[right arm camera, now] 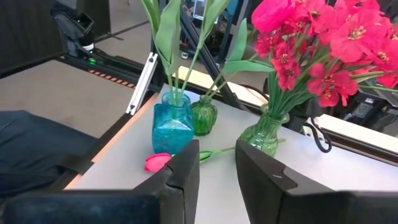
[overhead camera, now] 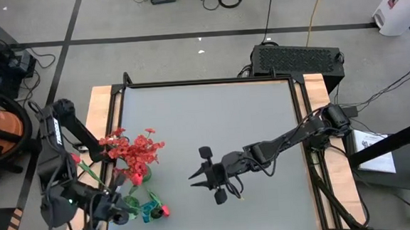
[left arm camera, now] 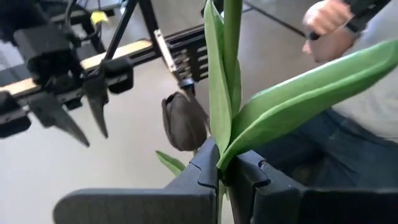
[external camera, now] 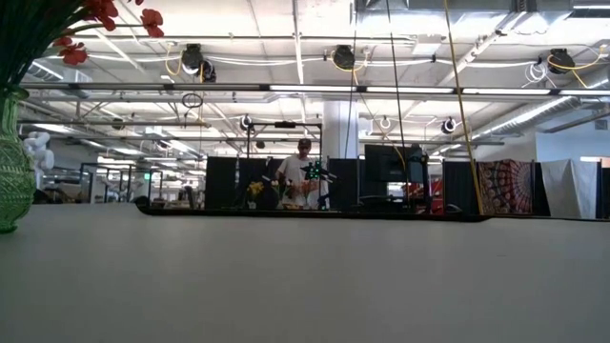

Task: Sort flowers into vase by color
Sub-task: Put the black flower into the blue vase

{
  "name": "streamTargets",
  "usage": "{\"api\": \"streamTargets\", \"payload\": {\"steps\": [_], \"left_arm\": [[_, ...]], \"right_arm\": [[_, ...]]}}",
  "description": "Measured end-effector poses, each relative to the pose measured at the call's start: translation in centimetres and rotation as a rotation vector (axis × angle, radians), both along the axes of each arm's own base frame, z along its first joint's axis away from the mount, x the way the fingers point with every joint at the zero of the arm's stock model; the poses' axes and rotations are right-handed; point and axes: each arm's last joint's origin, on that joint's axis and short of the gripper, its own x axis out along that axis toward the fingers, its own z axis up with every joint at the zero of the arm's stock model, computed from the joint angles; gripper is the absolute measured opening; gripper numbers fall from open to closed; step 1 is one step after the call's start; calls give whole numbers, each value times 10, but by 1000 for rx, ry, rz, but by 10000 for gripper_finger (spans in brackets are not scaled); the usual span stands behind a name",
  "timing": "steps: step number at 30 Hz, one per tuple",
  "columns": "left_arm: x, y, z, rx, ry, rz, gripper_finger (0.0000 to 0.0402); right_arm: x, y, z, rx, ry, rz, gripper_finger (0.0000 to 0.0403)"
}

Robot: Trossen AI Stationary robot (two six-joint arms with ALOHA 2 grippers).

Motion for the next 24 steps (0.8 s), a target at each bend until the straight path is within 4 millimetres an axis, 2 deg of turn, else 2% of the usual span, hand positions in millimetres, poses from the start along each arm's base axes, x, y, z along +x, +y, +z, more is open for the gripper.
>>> {"api": "streamTargets", "payload": {"steps": [7,18,24], "left_arm": [[2,-3,-9,7,48,55,14],[3,-4,-9,-35,62,78,14],[4,0,-11,-105,90,196,19]], "right_arm": [[0,0,0,-2,4,1,96],[-1,0,-2,-4,19,-1,96],[0,0,-2,-6,19,0,96]]}}
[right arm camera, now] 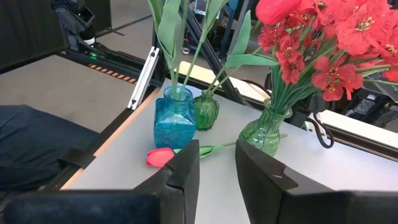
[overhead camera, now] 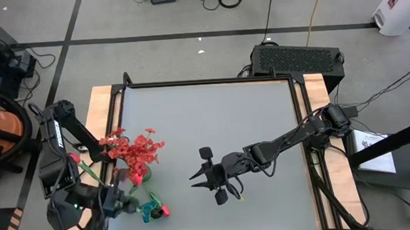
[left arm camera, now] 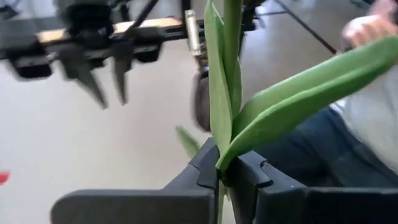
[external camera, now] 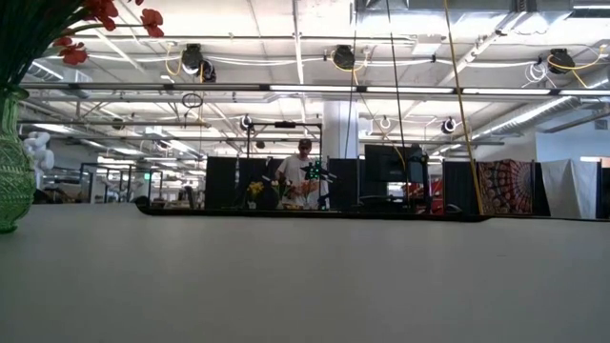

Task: Sort flowers into vase by color
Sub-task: Put the black flower into the blue vase, then put the light orange flower into the bottom green vase

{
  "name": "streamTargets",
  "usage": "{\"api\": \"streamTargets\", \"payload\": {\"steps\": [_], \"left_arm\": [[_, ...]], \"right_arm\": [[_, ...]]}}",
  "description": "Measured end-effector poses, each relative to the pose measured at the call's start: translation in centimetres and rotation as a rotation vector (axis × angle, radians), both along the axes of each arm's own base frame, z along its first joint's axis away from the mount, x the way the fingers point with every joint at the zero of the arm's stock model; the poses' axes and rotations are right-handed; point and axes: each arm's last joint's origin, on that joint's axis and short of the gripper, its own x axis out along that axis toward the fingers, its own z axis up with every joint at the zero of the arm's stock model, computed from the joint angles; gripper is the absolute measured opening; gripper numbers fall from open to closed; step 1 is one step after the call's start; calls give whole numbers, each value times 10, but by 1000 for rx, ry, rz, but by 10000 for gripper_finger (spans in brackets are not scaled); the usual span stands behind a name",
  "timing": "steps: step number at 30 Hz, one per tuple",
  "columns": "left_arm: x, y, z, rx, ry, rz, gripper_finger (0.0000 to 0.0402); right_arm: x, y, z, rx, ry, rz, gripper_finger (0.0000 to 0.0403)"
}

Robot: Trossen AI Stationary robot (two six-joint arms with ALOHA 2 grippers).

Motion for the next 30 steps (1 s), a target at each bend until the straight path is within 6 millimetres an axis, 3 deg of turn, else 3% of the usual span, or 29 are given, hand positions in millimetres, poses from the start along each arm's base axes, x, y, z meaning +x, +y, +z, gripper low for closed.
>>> {"api": "streamTargets", "payload": {"steps": [6,15,24,30], "left_arm": [[-2,8,-8,-12,51,137,72],[-3,9,-13,-99,133,204,162],[-4,4,-12,-203,236,141,173],[-4,4,-12,-184,231,121,173]], "right_arm": [[0,0,0,-1,0,0,96],[0,0,0,-5,-1,1,96],[0,0,0,-4,-1,1,96],[0,0,0,24,11,-4,96]]}}
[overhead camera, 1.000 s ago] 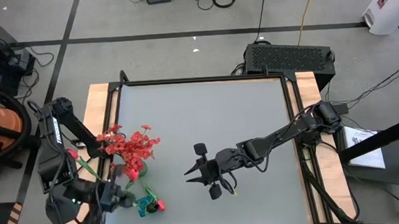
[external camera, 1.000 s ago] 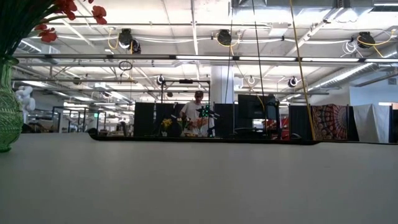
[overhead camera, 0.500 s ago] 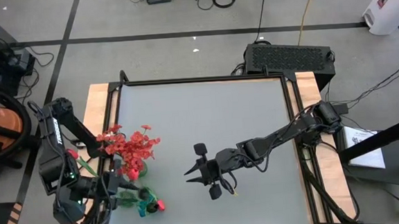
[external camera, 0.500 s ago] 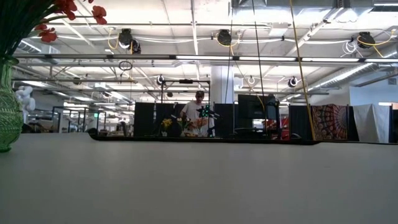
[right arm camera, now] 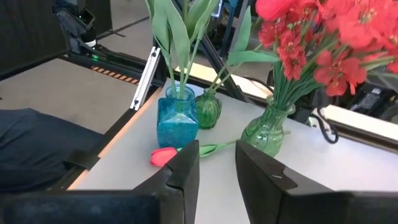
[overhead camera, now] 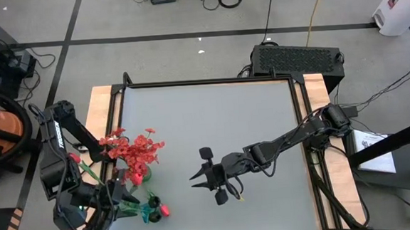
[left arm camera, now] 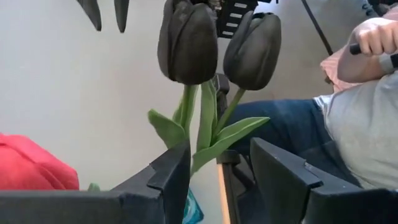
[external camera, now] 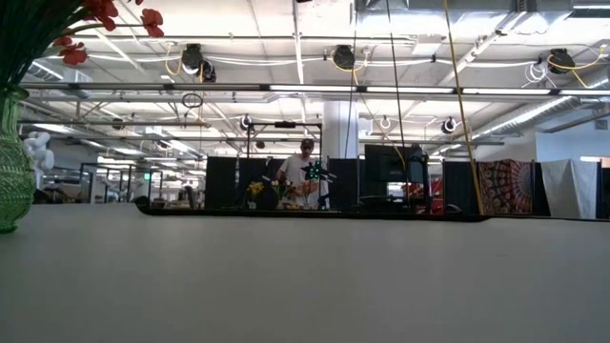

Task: Sort flowers into vase by color
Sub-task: Put the light orange flower into the bottom green vase

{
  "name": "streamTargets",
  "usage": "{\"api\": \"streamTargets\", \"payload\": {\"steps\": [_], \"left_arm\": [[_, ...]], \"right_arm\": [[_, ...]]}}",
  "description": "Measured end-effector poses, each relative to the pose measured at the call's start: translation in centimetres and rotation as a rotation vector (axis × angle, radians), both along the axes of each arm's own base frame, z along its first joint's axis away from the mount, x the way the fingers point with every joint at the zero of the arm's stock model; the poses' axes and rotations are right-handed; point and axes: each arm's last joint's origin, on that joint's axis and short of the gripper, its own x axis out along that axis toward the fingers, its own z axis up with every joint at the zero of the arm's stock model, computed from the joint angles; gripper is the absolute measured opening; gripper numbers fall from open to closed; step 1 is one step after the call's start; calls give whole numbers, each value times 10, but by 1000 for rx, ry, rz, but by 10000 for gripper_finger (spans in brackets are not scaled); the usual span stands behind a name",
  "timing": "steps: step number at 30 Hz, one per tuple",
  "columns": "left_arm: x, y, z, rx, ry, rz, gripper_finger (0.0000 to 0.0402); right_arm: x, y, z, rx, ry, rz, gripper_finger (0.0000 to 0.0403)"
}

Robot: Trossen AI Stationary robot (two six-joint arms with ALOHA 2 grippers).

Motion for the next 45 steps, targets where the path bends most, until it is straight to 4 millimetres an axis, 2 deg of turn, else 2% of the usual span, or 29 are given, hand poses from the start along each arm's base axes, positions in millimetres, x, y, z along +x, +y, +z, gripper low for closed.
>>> {"api": "streamTargets", "payload": {"steps": [6,10,19,25,33,38,45], "left_arm": [[0,1,5,31,-67,-29,173],[-2,11,13,56,-140,-4,173],[-16,51,40,201,-359,77,173],[-29,86,52,354,-466,178,173],[-49,128,49,430,-431,197,173],[-59,145,45,427,-374,110,173],[-72,171,43,438,-361,95,173]], "right_arm": [[-2,4,-4,17,41,1,96],[0,11,-14,7,66,14,96],[9,18,-46,-17,135,16,96],[11,19,-51,-15,142,15,96],[11,19,-51,-19,139,16,96],[11,19,-51,-25,137,19,96],[11,18,-51,-32,136,20,96]]}}
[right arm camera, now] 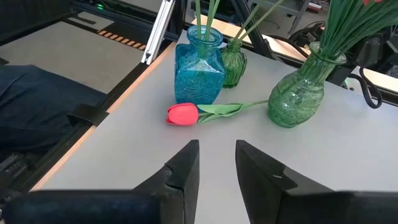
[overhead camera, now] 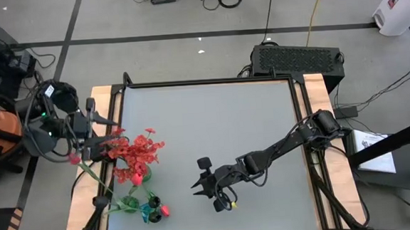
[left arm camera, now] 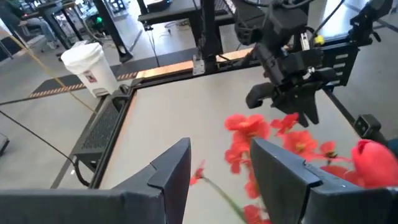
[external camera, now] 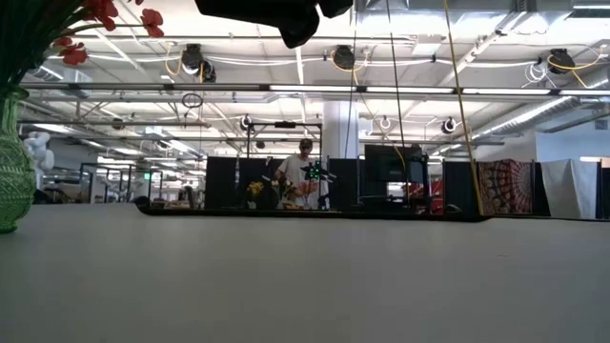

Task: Sort flowers into vase by color
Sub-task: Put the light orange flower into the bottom green vase

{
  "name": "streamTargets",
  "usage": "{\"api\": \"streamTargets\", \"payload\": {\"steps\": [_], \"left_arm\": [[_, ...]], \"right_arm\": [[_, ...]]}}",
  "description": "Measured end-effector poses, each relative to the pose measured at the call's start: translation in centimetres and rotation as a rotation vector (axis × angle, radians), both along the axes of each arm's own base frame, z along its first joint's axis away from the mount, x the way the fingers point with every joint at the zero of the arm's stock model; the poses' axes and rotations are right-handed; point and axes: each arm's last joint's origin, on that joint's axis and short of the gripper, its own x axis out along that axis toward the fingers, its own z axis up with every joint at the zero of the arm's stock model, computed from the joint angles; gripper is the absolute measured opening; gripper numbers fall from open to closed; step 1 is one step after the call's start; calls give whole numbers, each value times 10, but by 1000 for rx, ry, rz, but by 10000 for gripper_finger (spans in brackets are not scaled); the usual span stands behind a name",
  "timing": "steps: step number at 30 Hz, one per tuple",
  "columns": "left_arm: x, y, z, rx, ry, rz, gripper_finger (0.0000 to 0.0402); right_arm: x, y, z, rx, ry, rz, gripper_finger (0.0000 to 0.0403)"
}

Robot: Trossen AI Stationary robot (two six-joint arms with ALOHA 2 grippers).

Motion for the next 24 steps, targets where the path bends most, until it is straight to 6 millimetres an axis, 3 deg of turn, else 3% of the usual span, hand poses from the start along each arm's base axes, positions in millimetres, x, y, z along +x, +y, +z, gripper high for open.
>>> {"api": "streamTargets", "payload": {"steps": [11,24], "left_arm": [[-29,60,-7,-96,-42,0,173],[-69,140,-37,-309,-97,-53,173]], "right_arm": [[0,0,0,3,1,-2,96],[1,0,4,15,-33,-2,96]]}}
